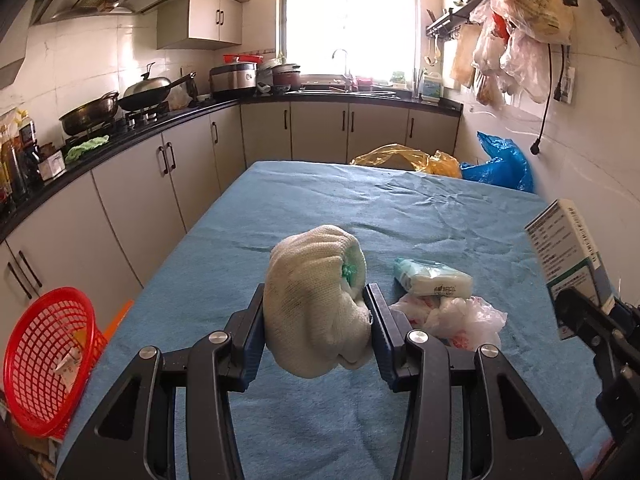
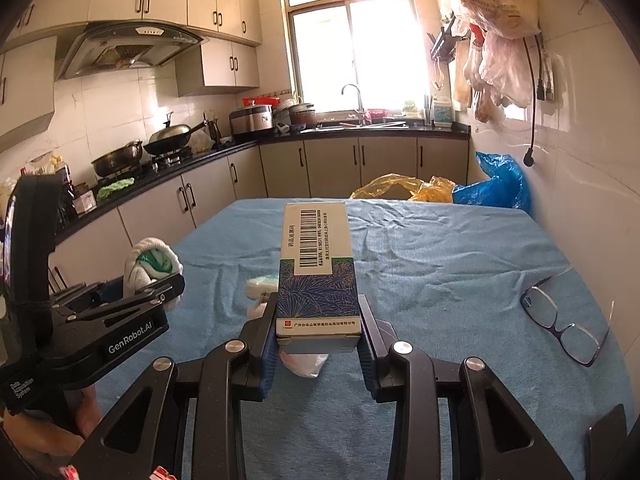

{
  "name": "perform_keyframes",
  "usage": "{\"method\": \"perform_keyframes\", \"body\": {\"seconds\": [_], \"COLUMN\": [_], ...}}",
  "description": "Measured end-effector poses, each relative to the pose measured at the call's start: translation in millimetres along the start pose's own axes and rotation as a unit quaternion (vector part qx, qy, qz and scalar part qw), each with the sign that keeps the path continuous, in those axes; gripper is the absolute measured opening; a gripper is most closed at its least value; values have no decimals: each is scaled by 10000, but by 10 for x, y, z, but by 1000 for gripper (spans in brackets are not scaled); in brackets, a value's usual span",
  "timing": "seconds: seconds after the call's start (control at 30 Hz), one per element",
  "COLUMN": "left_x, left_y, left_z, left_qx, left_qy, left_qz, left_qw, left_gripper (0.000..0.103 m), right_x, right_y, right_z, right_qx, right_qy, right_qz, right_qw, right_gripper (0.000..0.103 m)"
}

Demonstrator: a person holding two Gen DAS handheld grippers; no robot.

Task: Collect trash
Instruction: 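Carry the cloth bundle and blue box over the red basket with both grippers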

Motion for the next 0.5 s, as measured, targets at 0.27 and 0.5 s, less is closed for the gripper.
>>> {"method": "perform_keyframes", "body": {"seconds": [0.27,0.5], "left_x": [90,195], "left_y": [269,550], "left_z": [-202,-366], "left_qx": [-231,-376], "left_qy": [-65,-114], "left_qz": [-93,-239], "left_qw": [9997,9989], "left_gripper": [45,45], "right_x": [-4,-11], "right_y": [184,432], "right_z": [-80,-93], "right_qx": [-179,-343], "right_qy": [31,90], "right_qz": [-58,-206], "right_qw": [9998,9992], "right_gripper": [37,37]}}
Point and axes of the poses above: each gripper's, at about its wrist camera, not at the fingertips, and z roughly the way its jaws point, y to its left, x to its underside, the point moved 1 cm from there along z, roughly the way its jaws point, and after that the axes turned 3 degrees about y, right-handed, at the moved point
